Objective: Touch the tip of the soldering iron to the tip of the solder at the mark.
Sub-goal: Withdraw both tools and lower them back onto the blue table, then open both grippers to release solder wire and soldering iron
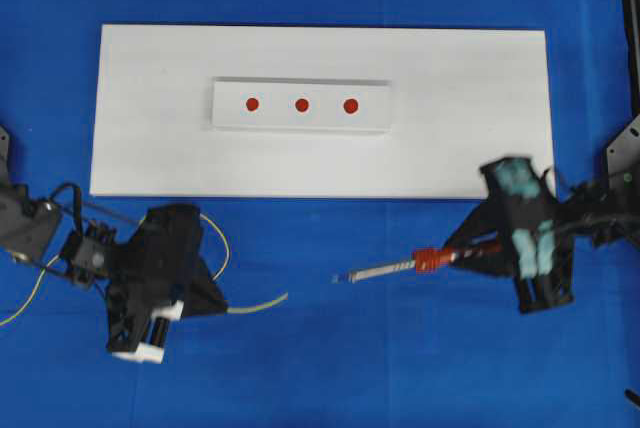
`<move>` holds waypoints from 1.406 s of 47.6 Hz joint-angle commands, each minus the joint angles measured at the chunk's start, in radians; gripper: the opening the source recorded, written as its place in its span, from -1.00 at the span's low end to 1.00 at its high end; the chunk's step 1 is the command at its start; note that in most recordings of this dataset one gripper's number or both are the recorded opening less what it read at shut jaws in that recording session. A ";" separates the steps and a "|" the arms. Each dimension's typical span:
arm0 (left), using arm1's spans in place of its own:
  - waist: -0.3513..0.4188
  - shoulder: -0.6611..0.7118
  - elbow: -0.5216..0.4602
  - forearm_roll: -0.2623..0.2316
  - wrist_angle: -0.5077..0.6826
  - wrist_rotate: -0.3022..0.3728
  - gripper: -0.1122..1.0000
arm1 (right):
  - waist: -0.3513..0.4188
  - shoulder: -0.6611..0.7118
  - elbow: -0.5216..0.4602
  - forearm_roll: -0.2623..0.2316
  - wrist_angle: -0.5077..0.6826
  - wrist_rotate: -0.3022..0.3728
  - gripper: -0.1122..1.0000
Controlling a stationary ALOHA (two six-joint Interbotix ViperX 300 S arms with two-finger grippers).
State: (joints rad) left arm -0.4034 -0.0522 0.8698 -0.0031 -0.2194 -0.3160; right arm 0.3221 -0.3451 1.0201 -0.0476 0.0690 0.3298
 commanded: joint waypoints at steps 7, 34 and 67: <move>-0.040 0.080 -0.015 0.000 -0.028 0.003 -0.75 | 0.046 0.170 -0.057 0.026 -0.110 0.023 -0.68; -0.054 0.137 -0.020 0.002 -0.046 0.015 -0.71 | 0.080 0.319 -0.091 0.063 -0.190 0.032 -0.68; -0.025 -0.109 -0.037 0.003 0.170 0.025 0.40 | 0.069 0.127 -0.127 0.032 0.034 0.037 0.76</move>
State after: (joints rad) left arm -0.4464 -0.0920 0.8514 -0.0031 -0.0844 -0.2945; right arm 0.4019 -0.1396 0.9204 0.0153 0.0522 0.3682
